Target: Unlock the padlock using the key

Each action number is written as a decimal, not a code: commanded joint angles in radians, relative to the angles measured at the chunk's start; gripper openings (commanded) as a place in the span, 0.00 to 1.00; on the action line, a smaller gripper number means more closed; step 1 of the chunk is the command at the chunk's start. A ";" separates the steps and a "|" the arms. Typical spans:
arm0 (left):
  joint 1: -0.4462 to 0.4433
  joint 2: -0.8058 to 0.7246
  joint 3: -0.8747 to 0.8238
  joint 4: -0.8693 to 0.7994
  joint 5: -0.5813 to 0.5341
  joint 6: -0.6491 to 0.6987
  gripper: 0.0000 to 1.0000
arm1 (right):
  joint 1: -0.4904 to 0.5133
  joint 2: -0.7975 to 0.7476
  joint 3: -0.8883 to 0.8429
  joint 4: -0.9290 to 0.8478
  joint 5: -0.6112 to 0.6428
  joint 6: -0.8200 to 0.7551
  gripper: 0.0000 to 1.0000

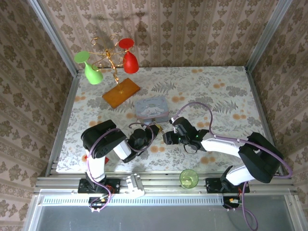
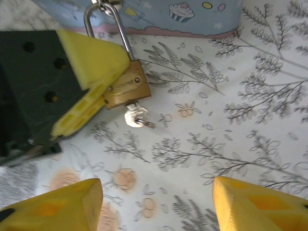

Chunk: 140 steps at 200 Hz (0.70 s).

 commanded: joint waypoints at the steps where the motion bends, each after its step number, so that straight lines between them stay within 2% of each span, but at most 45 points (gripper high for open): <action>1: 0.001 0.004 -0.018 -0.002 0.011 0.017 0.00 | -0.039 0.061 0.014 -0.068 -0.083 -0.127 0.64; 17: 0.004 0.001 -0.022 0.000 0.022 0.013 0.00 | -0.078 0.076 -0.021 0.078 -0.269 -0.058 0.63; 35: 0.007 -0.014 -0.029 -0.001 0.028 0.015 0.00 | -0.117 0.073 -0.062 0.248 -0.394 0.027 0.62; 61: 0.005 -0.029 -0.028 -0.001 0.031 0.024 0.00 | -0.136 0.112 -0.017 0.226 -0.416 0.015 0.58; 80: 0.005 -0.038 -0.027 0.000 0.037 0.018 0.00 | -0.170 0.168 0.006 0.243 -0.501 0.020 0.58; 106: 0.003 -0.057 -0.020 0.001 0.051 0.020 0.00 | -0.173 0.208 0.033 0.241 -0.543 0.000 0.56; 140: 0.001 -0.061 -0.018 0.000 0.057 0.017 0.00 | -0.175 0.241 0.053 0.264 -0.547 -0.008 0.46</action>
